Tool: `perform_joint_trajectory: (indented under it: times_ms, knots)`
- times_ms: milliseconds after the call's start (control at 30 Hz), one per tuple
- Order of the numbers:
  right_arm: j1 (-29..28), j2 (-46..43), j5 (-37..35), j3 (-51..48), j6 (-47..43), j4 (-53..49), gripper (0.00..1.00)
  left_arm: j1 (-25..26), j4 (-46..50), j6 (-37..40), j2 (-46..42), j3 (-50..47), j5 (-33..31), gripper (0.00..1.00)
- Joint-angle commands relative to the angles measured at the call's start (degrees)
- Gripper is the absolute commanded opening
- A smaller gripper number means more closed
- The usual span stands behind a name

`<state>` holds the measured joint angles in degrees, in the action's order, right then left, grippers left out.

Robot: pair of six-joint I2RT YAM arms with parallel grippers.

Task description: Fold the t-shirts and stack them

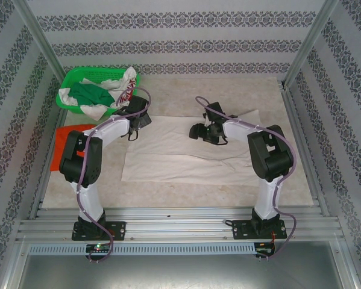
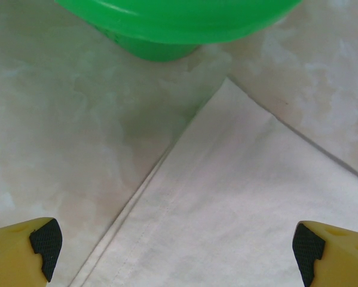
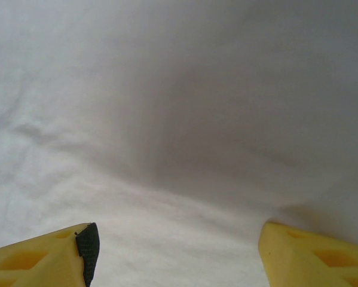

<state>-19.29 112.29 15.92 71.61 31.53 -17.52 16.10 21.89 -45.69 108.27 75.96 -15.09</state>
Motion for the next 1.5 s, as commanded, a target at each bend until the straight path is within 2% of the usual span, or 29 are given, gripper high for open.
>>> perform_joint_trajectory:
  times_ms: [0,233,367,633,967,1133,1467]
  knots:
    - [3.3,1.1,-1.9,-0.9,-0.7,-3.7,0.72,-0.2,0.3,-1.5,-0.2,1.0,1.5,1.00]
    - [6.5,-1.8,0.7,-1.8,-2.0,-2.9,0.72,0.8,7.2,-4.9,6.2,9.8,2.1,0.99]
    - [6.2,-6.5,2.2,-3.0,-2.7,-0.1,0.72,2.5,12.7,-5.6,11.1,18.0,-1.3,0.93]
    - [6.1,-13.2,2.4,-6.4,-1.8,2.8,0.73,4.4,25.4,-7.5,26.0,41.5,-4.3,0.75]
    - [6.8,-15.2,2.2,-10.0,-1.4,3.7,0.73,3.8,40.5,-7.1,46.0,75.3,-7.5,0.60]
    - [7.1,-15.4,2.4,-11.1,-1.4,4.3,0.73,3.1,35.3,-5.6,47.9,75.7,-5.7,0.53]
    - [7.5,-15.0,3.1,-12.9,-1.0,6.1,0.73,-0.1,32.4,-3.2,50.7,76.7,-1.9,0.51]
